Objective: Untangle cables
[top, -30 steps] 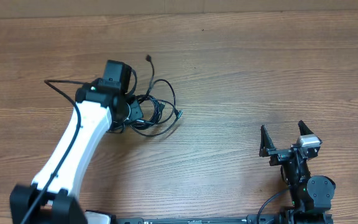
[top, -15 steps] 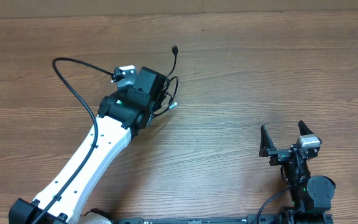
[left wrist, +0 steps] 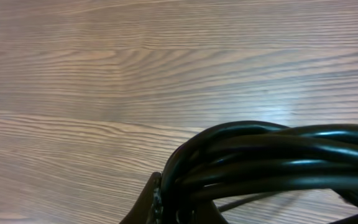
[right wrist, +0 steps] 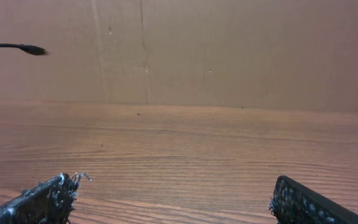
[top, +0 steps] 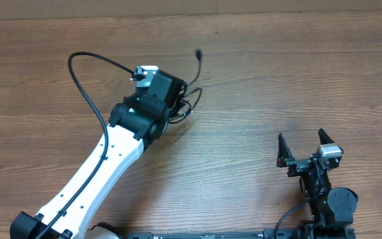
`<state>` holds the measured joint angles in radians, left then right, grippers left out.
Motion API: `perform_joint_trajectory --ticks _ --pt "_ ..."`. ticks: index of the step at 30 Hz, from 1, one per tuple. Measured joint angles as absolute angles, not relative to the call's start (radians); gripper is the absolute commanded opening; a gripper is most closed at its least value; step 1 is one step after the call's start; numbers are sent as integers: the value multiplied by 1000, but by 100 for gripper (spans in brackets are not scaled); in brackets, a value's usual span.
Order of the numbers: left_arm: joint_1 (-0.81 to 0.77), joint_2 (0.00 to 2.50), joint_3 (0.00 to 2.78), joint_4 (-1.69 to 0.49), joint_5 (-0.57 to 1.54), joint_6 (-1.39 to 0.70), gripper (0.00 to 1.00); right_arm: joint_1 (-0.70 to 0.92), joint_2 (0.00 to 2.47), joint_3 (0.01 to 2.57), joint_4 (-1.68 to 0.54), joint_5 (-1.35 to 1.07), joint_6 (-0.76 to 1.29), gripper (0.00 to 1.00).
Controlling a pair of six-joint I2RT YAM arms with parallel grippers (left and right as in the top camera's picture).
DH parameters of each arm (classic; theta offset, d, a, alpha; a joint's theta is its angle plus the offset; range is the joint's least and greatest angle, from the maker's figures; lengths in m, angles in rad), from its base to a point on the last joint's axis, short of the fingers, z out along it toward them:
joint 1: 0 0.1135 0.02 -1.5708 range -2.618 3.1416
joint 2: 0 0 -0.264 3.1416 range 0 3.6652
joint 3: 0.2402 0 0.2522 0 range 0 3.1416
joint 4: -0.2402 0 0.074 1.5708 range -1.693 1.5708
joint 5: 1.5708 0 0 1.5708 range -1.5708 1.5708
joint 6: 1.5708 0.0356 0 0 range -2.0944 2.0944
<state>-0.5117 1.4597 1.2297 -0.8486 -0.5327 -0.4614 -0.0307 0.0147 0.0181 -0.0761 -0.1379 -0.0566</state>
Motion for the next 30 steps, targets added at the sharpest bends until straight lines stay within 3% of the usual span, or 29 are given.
perform_joint_trajectory --ticks 12,20,30 --pt "-515 1460 1230 -826 -350 -529 4 -31 15 18 -75 -138 -57 100" --pt "-515 1460 1231 -894 -239 -775 4 -31 15 18 -73 -158 -36 100" --pt "-515 1460 1231 -876 -139 -932 4 -31 15 18 -56 -570 601 100"
